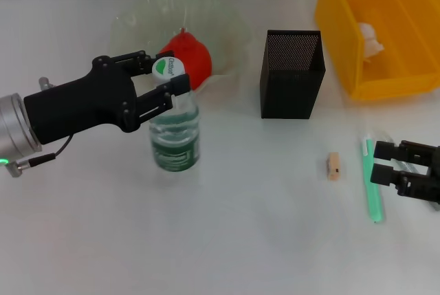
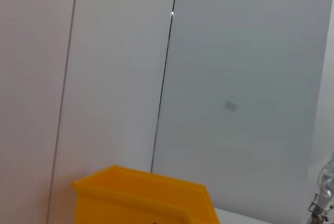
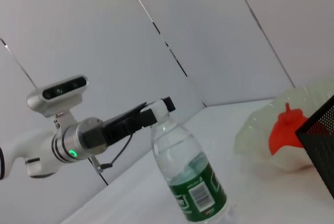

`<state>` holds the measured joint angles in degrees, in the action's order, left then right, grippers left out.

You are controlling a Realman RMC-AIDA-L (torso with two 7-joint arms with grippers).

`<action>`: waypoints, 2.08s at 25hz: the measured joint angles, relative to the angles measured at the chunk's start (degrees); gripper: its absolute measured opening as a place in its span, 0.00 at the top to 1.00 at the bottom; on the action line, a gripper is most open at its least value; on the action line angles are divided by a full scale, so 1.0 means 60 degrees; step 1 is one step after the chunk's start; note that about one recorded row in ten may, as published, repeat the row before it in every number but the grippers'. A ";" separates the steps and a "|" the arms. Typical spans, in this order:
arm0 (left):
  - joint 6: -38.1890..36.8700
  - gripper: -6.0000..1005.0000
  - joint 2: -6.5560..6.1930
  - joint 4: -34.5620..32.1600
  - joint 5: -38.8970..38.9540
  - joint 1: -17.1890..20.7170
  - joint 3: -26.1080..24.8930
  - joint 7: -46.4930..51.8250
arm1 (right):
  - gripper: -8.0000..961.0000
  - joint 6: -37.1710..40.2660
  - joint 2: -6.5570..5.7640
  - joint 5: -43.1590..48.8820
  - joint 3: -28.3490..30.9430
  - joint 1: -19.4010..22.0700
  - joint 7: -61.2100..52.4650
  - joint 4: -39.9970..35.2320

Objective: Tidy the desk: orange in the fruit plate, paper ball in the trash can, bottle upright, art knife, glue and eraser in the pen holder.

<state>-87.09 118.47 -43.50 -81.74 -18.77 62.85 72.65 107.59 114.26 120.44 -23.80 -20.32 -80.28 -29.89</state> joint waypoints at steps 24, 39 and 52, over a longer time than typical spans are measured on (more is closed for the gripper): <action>-0.1750 0.96 -0.0030 0.1669 0.1570 -0.0058 -0.0861 -0.2159 | 0.29 -0.0076 0.0320 -0.0218 0.0012 -0.0393 0.0068 0.0109; -0.4533 0.62 -0.0506 0.1569 -0.0023 -0.0089 -0.1054 -0.1324 | 0.29 0.0146 0.0039 -0.1007 0.0024 -0.0649 -0.0306 -0.0138; -0.3014 0.18 -0.0249 0.3018 -0.2232 -0.0018 -0.0546 -0.2218 | 0.29 0.0763 -0.0128 0.0011 -0.2449 -0.1741 -0.6652 -0.6357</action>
<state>-105.17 116.97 -25.40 -95.13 -18.88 59.58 59.34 112.16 113.50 120.50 -38.50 -30.77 -120.20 -68.04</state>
